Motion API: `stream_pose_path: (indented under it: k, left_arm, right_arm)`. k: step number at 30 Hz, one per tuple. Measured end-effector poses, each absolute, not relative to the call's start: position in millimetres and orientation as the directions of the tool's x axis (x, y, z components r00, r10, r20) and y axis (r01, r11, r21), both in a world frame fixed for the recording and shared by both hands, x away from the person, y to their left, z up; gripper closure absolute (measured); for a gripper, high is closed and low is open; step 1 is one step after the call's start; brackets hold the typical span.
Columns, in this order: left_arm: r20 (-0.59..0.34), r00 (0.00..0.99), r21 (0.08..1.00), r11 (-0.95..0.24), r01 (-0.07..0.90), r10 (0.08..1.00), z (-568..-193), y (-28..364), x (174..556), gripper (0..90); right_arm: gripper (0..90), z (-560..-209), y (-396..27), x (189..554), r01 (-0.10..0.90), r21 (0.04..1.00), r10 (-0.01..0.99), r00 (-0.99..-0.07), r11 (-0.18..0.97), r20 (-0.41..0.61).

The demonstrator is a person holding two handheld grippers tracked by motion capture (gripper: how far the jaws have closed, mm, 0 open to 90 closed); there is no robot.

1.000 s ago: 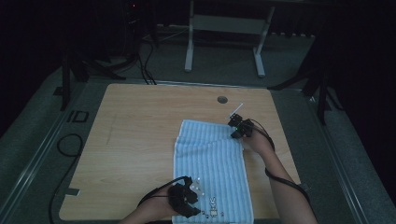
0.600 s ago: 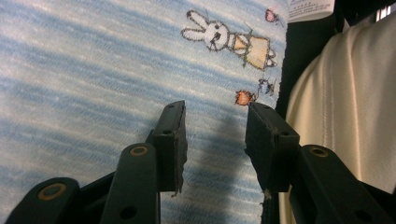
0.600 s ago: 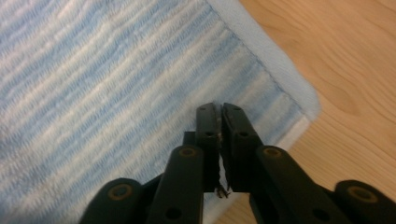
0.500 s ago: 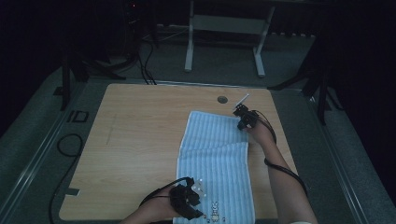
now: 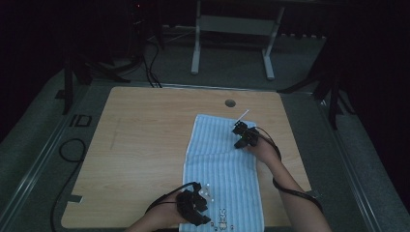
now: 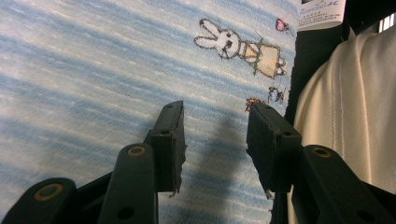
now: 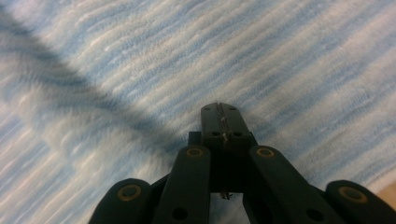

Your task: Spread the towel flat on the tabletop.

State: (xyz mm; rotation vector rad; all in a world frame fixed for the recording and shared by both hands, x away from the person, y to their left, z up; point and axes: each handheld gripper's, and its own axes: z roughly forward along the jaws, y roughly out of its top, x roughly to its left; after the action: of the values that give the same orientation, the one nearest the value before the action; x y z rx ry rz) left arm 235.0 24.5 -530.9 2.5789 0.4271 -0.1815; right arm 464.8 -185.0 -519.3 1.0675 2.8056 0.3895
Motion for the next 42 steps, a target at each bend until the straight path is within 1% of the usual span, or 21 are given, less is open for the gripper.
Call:
stream_pose_path:
  k: [7,17,24,27,29,30,32,34,36,37,42]
  left_arm:
    - [-0.214,0.939,0.478,-0.81,0.34,0.268,-532.0,24.6,239.2,56.4]
    - [-0.207,0.937,0.493,-0.797,0.349,0.283,-532.7,21.3,243.9,56.2]
    - [-0.202,0.936,0.494,-0.795,0.35,0.287,-529.5,19.8,251.1,56.1]
    - [-0.185,0.935,0.522,-0.776,0.353,0.301,-518.8,26.8,255.4,53.4]
    - [-0.166,0.929,0.537,-0.759,0.367,0.332,-511.3,35.6,261.9,52.4]
    - [-0.152,0.924,0.546,-0.749,0.375,0.352,-508.4,40.5,265.5,50.4]
    - [-0.123,0.907,0.554,-0.73,0.4,0.403,-504.4,50.0,273.1,49.5]
    - [-0.139,0.891,0.566,-0.704,0.43,0.432,-503.7,57.5,279.7,47.7]
    - [-0.118,0.878,0.558,-0.701,0.444,0.463,-506.7,59.8,284.0,47.7]
    - [-0.125,0.875,0.553,-0.699,0.453,0.468,-509.6,60.3,286.6,47.7]
    - [-0.127,0.862,0.512,-0.712,0.48,0.49,-525.1,56.4,298.0,47.7]
  right_arm:
    - [89.5,-520.0,-183.0,485.8,0.655,0.292,0.69,-0.724,0.697,-0.024]
    - [89.6,-520.5,-183.0,512.4,0.703,0.309,0.738,-0.674,0.64,0.004]
    - [88.7,-520.2,-180.3,516.0,0.703,0.305,0.742,-0.67,0.642,-0.018]
    - [85.6,-515.3,-183.0,505.9,0.694,0.32,0.731,-0.683,0.645,0.007]
    - [84.3,-509.5,-187.2,494.0,0.667,0.341,0.712,-0.703,0.662,-0.007]
    - [84.3,-506.1,-190.3,486.6,0.658,0.357,0.707,-0.707,0.663,-0.011]
    - [83.8,-501.0,-197.7,470.9,0.642,0.376,0.697,-0.717,0.668,-0.015]
    - [82.4,-499.4,-205.3,454.8,0.631,0.39,0.688,-0.726,0.67,-0.006]
    - [81.7,-500.6,-213.2,439.5,0.627,0.403,0.685,-0.728,0.667,-0.001]
    - [81.4,-502.4,-216.4,432.6,0.627,0.402,0.682,-0.731,0.667,0.009]
    - [76.3,-519.6,-221.8,409.9,0.615,0.371,0.664,-0.748,0.696,-0.005]
